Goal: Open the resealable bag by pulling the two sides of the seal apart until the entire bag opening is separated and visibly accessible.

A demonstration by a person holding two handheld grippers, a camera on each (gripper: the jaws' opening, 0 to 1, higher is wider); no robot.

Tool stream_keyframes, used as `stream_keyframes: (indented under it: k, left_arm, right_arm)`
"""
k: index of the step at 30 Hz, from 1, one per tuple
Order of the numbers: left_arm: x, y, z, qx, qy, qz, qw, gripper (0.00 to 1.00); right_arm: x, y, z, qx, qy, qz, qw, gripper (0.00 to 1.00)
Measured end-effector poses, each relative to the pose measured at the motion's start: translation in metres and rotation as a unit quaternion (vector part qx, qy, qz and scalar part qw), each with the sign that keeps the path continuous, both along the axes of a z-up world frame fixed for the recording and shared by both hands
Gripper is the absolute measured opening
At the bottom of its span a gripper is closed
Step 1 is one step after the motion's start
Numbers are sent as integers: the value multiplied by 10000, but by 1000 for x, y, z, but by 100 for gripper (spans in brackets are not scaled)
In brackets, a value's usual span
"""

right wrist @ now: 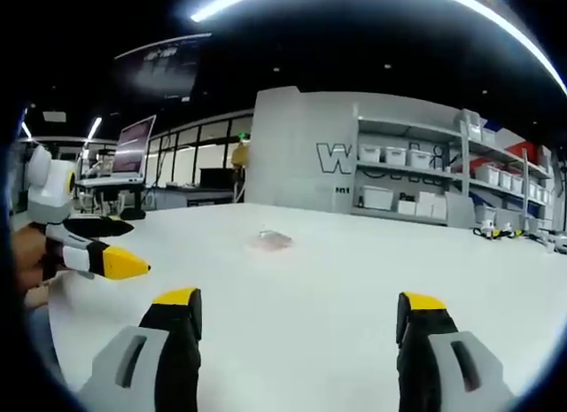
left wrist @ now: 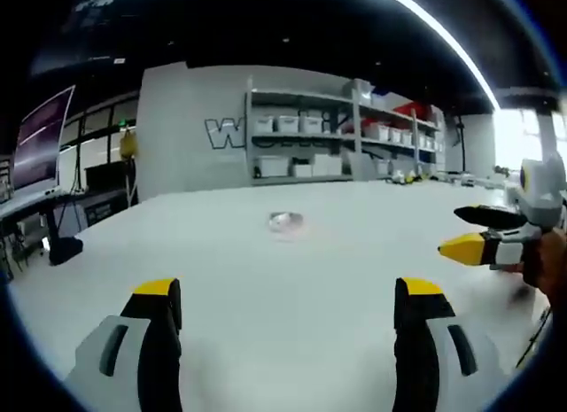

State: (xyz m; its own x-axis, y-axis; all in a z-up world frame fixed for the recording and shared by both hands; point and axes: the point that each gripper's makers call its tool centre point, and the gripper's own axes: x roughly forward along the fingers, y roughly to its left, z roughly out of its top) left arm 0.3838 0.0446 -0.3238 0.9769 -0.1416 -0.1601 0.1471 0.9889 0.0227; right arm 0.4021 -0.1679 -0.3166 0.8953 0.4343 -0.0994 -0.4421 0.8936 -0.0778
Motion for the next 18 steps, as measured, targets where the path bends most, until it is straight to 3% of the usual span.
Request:
stream_keyframes:
  k: [13, 18]
  left_arm:
    - [11, 0, 3, 100, -269, -53, 9996, 100]
    - [12, -1, 7, 122, -520, -65, 9986, 97]
  right_arm:
    - [1, 3, -3, -26, 55, 25, 10000, 93]
    - [2, 4, -4, -51, 51, 31, 10000, 93]
